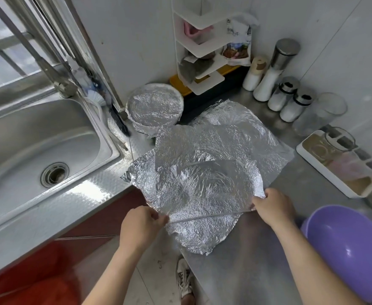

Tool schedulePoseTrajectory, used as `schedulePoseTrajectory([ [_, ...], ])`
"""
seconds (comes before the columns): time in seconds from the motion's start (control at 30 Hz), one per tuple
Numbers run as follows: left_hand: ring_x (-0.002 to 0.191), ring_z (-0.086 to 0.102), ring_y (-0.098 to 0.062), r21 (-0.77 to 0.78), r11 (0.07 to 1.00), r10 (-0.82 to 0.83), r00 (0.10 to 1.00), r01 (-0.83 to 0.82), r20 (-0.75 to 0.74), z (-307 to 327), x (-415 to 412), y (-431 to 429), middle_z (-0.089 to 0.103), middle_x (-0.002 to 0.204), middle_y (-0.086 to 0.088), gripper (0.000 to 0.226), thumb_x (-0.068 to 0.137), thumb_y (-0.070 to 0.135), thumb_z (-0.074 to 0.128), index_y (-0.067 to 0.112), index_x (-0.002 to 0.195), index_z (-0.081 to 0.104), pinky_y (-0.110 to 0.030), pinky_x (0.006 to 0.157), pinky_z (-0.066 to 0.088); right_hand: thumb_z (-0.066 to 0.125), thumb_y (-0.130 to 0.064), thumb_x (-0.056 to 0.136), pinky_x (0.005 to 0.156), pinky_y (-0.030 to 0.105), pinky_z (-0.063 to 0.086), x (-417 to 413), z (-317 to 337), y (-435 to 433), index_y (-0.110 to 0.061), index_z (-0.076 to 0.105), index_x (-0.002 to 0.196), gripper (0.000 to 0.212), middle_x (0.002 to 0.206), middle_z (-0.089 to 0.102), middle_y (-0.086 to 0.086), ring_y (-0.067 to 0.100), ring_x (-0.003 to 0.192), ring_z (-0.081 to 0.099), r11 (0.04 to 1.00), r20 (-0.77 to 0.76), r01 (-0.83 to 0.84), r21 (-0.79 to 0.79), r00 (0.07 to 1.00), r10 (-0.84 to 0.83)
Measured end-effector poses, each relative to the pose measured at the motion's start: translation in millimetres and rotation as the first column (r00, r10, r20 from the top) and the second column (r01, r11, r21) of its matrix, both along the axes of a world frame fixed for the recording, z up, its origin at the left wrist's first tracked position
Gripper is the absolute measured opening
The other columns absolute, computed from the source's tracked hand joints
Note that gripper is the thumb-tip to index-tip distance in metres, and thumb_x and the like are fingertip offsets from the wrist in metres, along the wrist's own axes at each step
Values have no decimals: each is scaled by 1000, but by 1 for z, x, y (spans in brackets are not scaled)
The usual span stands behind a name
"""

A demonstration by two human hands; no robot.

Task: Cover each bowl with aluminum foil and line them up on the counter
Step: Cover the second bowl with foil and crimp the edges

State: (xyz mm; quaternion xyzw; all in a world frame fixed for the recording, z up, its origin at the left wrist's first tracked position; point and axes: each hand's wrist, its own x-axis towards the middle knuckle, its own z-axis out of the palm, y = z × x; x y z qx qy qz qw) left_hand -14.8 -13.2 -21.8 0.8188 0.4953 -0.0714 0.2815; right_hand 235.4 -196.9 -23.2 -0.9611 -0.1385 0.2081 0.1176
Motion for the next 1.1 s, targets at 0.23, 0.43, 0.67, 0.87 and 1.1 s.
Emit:
schedulePoseTrajectory([
  [0.23, 78, 51, -25, 289, 957, -3, 998, -16, 64, 5, -2, -16, 50, 75, 1, 35, 67, 38, 81, 18, 69, 53, -33, 62, 37, 62, -26, 78, 61, 30, 36, -2, 1, -2, -12, 62, 77, 14, 88, 68, 12, 35, 88, 61, 1000, 28, 5, 8, 1000, -6],
  [0.43, 134, 44, -35, 459, 803, -481, 868, 380, 125, -9, 56, -46, 47, 145, -15, 53, 86, 45, 66, 17, 130, 56, -47, 104, 43, 59, -27, 81, 62, 32, 37, -8, 0, -3, -14, 53, 73, 16, 91, 67, 15, 37, 92, 59, 1000, 54, 2, 6, 999, -2],
  [0.67, 145, -26, -24, 245, 818, -513, 853, 521, -98, -47, 71, -54, -24, 159, -2, 67, 95, 70, 7, 39, 151, -15, -55, 117, -10, 62, -19, 78, 98, 46, 38, -21, 4, 7, -8, 48, 129, 54, 136, 45, 17, 37, 127, 37, 995, 365, -95, 29, 928, 78],
  [0.87, 147, -17, -27, 290, 806, -513, 854, 516, -91, -60, 66, -57, -13, 161, -5, 65, 97, 59, 13, 34, 153, -9, -63, 115, 4, 24, -36, 96, 120, 41, 14, -86, -36, 32, -11, 25, 151, 60, 159, 19, 5, 21, 148, 15, 725, 238, -683, 83, 720, 652],
  [1.1, 148, -17, -23, 303, 820, -490, 869, 485, -66, -63, 66, -56, -13, 162, -3, 71, 94, 72, 12, 37, 154, -3, -58, 116, -7, 0, -65, 94, 118, 37, -5, -59, -56, 5, -24, 0, 154, 73, 161, -7, -6, 10, 147, -11, 758, 196, -652, -36, 739, 645],
])
